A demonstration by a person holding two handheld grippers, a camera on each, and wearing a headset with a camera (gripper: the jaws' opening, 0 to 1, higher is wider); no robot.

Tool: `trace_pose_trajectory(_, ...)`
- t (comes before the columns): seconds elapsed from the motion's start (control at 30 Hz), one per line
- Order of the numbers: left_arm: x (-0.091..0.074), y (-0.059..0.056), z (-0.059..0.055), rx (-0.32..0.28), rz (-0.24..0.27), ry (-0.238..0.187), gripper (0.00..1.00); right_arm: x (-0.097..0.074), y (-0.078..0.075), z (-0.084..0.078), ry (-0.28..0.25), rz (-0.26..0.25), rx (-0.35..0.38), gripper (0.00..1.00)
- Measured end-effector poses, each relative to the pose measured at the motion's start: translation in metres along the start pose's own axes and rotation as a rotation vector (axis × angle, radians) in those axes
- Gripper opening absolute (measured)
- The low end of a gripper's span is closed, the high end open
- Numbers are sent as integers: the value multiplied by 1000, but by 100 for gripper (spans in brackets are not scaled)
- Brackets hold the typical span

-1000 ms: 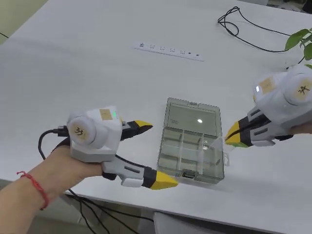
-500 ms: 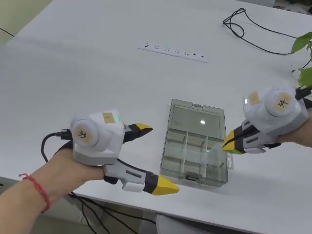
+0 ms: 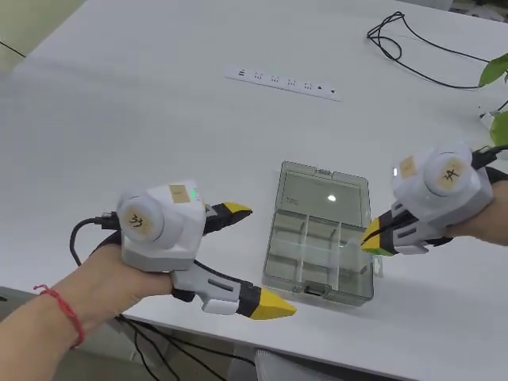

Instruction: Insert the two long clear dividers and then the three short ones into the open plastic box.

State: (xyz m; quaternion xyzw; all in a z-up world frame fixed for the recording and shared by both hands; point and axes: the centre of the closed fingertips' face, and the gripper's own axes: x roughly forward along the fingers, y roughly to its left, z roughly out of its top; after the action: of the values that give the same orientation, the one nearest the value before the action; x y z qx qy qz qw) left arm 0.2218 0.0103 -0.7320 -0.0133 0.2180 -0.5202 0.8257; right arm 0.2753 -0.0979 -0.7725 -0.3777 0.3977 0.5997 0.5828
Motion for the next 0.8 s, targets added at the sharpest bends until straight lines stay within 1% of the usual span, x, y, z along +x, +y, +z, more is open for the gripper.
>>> trace_pose_trajectory(0.07, 0, 0, -1, -2, -2, 0, 99, 2, -1, -2, 0, 3, 0, 3)
trace_pose_trajectory(0.13, 1, 0, -1, -2, -3, -1, 99, 3, 2, -1, -3, 6, 9, 3)
trace_pose_trajectory(0.27, 1, 0, 0, -3, -3, -3, 99, 5, 3, -2, -19, 9, 26, 3)
trace_pose_trajectory(0.63, 2, 0, 0, -5, -4, -4, 98, 5, 5, 0, -52, -3, 0, 3)
trace_pose_trajectory(0.73, 2, -1, 0, -6, -5, -4, 98, 10, 4, -2, -50, -10, -15, 3)
trace_pose_trajectory(0.8, 2, -2, 0, -3, -6, -3, 98, 12, 4, -3, -53, -10, -9, 3)
